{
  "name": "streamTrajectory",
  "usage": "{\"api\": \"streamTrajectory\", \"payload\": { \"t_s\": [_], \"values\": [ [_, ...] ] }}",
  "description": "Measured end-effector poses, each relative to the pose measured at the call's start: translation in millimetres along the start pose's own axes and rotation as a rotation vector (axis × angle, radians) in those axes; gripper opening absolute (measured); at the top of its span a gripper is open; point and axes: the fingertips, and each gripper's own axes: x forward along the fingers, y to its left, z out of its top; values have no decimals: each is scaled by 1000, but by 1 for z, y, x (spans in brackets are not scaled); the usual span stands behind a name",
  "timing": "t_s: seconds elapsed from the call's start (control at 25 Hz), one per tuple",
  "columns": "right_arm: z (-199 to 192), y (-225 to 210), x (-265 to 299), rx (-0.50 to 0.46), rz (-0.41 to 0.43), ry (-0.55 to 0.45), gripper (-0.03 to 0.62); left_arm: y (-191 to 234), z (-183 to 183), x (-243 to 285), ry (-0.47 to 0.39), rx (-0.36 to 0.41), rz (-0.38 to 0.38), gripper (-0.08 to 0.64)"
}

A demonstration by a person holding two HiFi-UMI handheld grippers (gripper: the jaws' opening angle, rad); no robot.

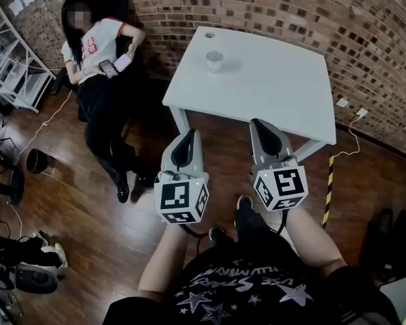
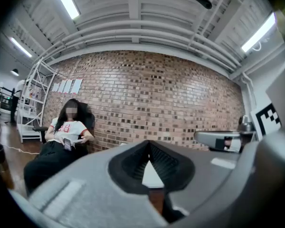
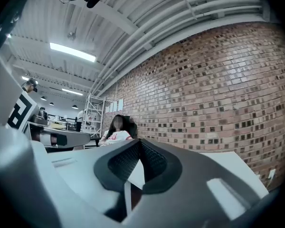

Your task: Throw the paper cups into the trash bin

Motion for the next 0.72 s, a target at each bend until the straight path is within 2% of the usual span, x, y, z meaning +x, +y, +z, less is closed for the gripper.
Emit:
{"api": "streamTrajectory", "payload": {
  "t_s": [0.28,0.52,0.72],
  "values": [
    [-9,-28,35,-8,15,-32,6,5,-2,34,-21,33,28,5],
    [-26,-64,95,57,4,-50,6,23,-13,94,-15,43,75,5],
    [-40,-97,154,69,55,-30,6,37,-17,153,-22,41,79,5]
  ]
}}
